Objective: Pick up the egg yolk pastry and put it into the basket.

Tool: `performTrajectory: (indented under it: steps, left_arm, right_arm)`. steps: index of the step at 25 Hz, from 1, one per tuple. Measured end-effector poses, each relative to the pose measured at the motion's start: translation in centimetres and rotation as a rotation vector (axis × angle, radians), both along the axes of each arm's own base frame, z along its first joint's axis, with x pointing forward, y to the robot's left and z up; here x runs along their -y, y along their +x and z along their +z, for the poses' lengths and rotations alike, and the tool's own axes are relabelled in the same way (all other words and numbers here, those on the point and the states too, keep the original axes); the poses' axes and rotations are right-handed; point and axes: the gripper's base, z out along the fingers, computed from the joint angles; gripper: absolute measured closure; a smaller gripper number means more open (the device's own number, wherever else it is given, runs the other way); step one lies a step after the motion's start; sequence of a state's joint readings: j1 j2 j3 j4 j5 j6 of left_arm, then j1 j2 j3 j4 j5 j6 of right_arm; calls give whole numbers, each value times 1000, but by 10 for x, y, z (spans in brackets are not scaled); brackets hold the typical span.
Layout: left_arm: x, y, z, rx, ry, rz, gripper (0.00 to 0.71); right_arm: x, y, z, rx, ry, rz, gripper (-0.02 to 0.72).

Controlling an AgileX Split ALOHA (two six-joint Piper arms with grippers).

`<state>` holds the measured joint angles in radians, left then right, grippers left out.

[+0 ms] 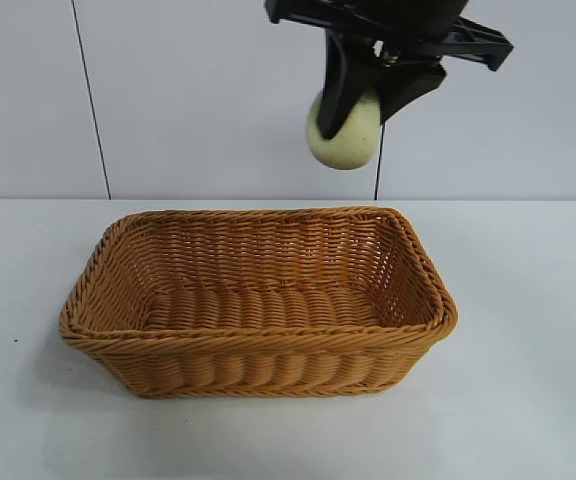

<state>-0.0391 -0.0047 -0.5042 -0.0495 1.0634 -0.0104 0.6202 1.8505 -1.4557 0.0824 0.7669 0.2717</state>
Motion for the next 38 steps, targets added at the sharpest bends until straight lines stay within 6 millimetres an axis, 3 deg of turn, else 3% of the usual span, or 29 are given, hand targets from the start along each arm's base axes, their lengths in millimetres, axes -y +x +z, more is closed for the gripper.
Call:
performTrajectory:
  steps: [10, 13, 15, 20, 22, 27, 38]
  left_arm:
    - [0, 0, 0, 0, 0, 0, 44]
    - [0, 0, 0, 1, -1, 0, 44]
    - [0, 0, 0, 1, -1, 0, 44]
    - [0, 0, 0, 1, -1, 0, 44]
    - [0, 0, 0, 1, -1, 0, 44]
    - [0, 0, 0, 1, -1, 0, 44]
    - [0, 0, 0, 1, -1, 0, 44]
  right_arm:
    - [-17, 18, -96, -134, -91, -5, 526]
    - [-19, 20, -111, -143, -98, -8, 506]
    - [-20, 21, -113, -137, -93, -9, 439]
    - [-20, 22, -113, -136, -93, -9, 107]
    - [-20, 22, -111, -146, -104, -5, 47]
    - [-22, 26, -91, -181, -161, 42, 15]
    - [-24, 48, -1, -94, -286, 83, 10]
